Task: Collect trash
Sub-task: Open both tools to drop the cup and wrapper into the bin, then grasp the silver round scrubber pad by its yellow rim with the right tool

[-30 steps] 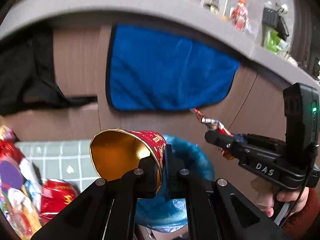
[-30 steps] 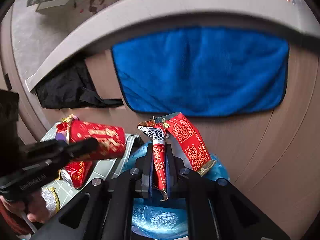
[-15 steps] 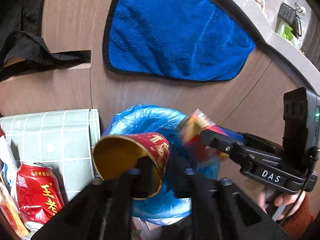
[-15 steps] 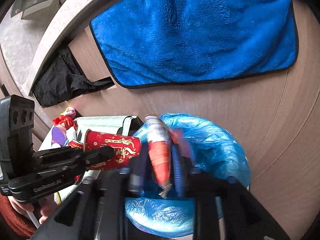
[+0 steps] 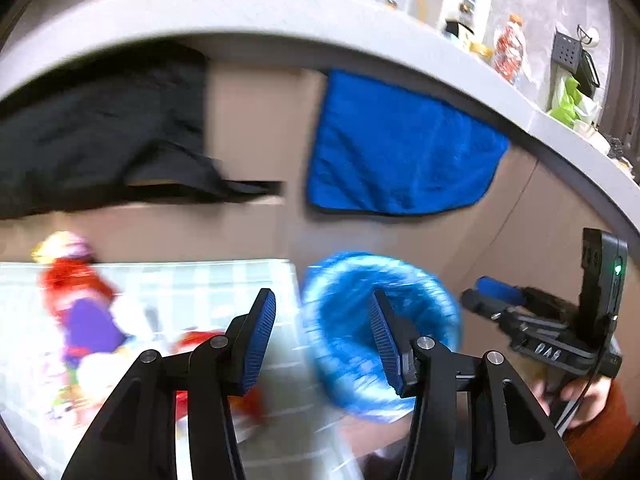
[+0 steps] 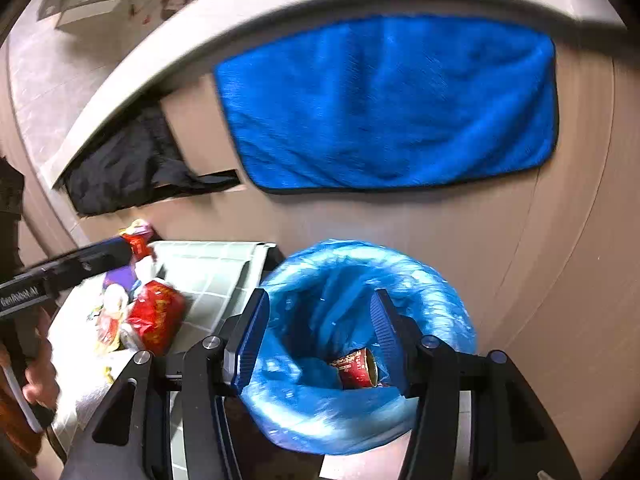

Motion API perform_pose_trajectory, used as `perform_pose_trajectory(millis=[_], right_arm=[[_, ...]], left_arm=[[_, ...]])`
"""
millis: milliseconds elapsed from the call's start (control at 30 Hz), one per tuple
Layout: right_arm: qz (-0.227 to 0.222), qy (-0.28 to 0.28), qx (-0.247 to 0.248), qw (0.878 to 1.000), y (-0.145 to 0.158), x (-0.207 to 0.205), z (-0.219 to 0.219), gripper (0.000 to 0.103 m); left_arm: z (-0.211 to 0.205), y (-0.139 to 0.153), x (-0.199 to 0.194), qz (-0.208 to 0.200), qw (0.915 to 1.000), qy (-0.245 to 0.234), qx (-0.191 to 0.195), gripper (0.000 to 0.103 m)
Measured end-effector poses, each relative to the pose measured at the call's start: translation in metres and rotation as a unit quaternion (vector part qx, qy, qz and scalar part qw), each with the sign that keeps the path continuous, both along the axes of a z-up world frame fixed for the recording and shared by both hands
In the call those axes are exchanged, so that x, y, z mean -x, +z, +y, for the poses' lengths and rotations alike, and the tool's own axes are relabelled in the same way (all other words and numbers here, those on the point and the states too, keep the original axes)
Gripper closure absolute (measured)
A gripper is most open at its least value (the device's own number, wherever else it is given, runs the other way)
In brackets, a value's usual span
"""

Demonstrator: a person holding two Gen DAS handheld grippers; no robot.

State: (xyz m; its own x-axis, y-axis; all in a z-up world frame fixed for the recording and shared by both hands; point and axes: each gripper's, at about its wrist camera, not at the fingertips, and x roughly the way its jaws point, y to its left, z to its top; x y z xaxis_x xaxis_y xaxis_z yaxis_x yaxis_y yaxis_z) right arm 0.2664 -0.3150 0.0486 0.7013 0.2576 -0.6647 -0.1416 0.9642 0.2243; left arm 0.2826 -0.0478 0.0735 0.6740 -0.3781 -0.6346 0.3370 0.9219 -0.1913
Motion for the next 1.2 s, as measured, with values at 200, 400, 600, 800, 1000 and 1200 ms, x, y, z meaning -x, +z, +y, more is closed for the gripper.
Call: perform_pose_trajectory(millis=[200, 400, 600, 800, 1000, 1200], right_arm=[[-0.03, 0.077, 0.012, 0.996, 0.016, 0.039, 0.061, 0.05], [0.008, 0.209, 0.018, 0.978, -0.009, 0.073, 0.154, 0.05], [0.09, 0.268, 0.02, 0.959, -0.064, 0.083, 0.243, 0.05], [0.121, 0.242, 0.039, 0.962, -0.093, 0.071, 0.269, 0.048], [0.096, 0.247, 0.057, 0.963, -0.097, 0.079, 0.281, 0.03], [0.088, 0.281, 0.043, 0.955, -0.094, 0.084, 0.286, 0.076]], left_arm=[[0.087, 0.016, 0.061, -0.035, 0.9971, 0.063, -0.021, 0.053], [0.163, 0.0, 0.114, -0.036, 0.9917, 0.118, -0.034, 0.053], [0.222, -0.021, 0.143, -0.017, 0.9869, 0.16, 0.001, 0.053], [0.254, -0.021, 0.164, -0.025, 0.9826, 0.183, 0.016, 0.053], [0.263, -0.035, 0.167, -0.007, 0.9807, 0.19, 0.046, 0.053], [0.244, -0.045, 0.174, 0.006, 0.9807, 0.187, 0.055, 0.053]])
